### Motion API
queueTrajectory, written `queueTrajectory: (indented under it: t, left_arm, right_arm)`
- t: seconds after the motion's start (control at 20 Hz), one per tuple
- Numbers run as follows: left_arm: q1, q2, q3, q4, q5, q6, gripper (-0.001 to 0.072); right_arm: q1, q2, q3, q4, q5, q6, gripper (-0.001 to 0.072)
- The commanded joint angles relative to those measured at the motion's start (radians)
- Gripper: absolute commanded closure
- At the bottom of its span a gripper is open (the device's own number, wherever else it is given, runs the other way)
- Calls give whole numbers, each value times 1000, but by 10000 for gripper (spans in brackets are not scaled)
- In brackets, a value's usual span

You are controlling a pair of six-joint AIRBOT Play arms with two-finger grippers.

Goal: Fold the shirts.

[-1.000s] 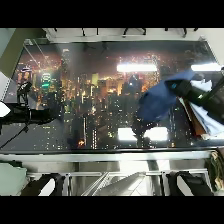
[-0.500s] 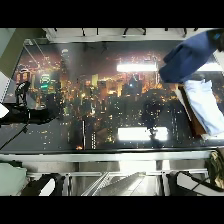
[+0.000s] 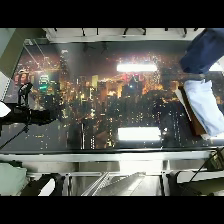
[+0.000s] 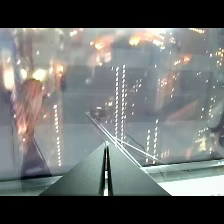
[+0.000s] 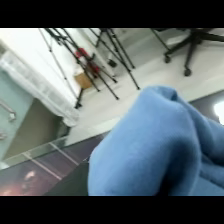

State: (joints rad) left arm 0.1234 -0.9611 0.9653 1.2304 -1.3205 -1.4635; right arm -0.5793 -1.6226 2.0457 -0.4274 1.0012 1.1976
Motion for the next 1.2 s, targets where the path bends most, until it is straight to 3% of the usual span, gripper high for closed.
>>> queueTrajectory:
  t: [0.0, 0.4, 0.6, 0.75, 1.15]
  left_arm:
    - [0, -1, 0, 0, 0, -3, 698]
    - [0, 0, 0, 0, 11, -3, 698]
    - [0, 0, 0, 0, 43, -3, 698]
    - [0, 0, 0, 0, 100, -2, 698]
    - [0, 0, 0, 0, 133, 9, 698]
  right_arm:
    - [-45, -37, 28, -7, 18, -10, 692]
    - [-148, -37, 25, -98, 310, -1, 691]
    - [-227, -23, 10, -123, 500, 143, 691]
    - [-239, 39, -78, -351, 647, 254, 691]
    - [-245, 303, -587, -772, 553, 408, 691]
